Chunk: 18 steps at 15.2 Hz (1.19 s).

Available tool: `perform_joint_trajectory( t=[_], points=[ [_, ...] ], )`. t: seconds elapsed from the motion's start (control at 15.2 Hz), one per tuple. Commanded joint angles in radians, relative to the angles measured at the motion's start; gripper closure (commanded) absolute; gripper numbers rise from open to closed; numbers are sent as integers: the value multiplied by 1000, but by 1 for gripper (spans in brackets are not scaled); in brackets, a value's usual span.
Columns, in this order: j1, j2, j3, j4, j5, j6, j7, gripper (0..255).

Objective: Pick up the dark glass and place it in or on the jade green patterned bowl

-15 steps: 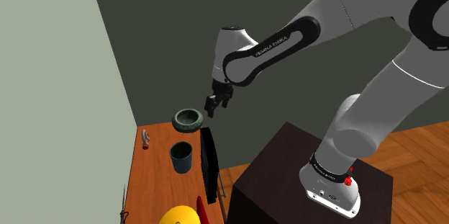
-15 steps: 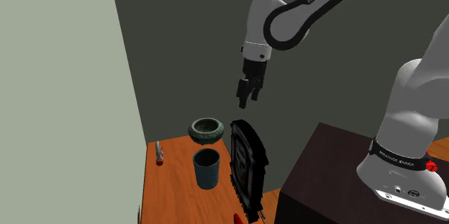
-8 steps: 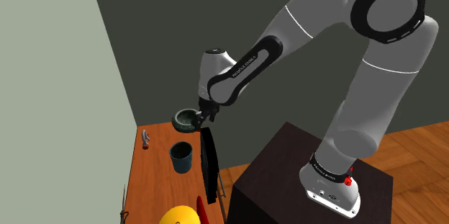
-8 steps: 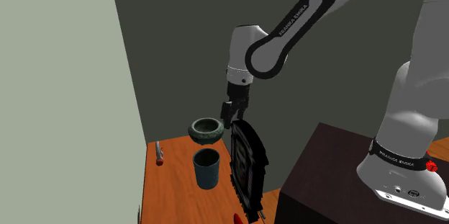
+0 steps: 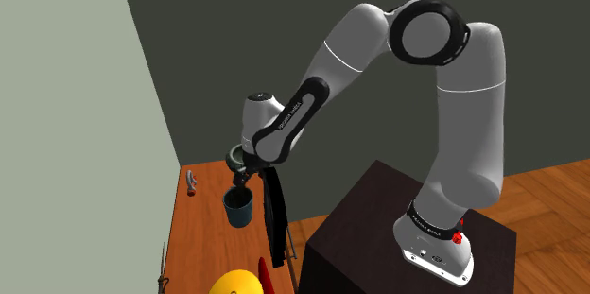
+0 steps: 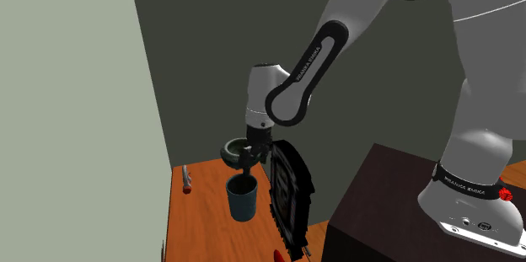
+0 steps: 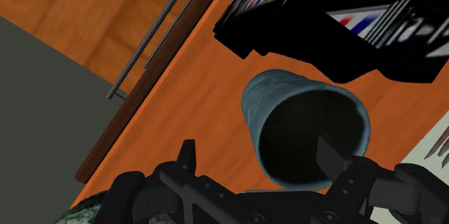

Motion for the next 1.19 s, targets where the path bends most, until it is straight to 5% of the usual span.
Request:
perform_joint_trajectory(
  t=[0.0,0.99,1.06,1.12],
  points=[
    [19,69,-10,51,-13,17,15,0],
    [47,171,-34,86,-34,85,29,0],
    [47,171,-34,86,-34,85,29,255],
    [47,171,-34,86,-34,85,29,255]
  ],
)
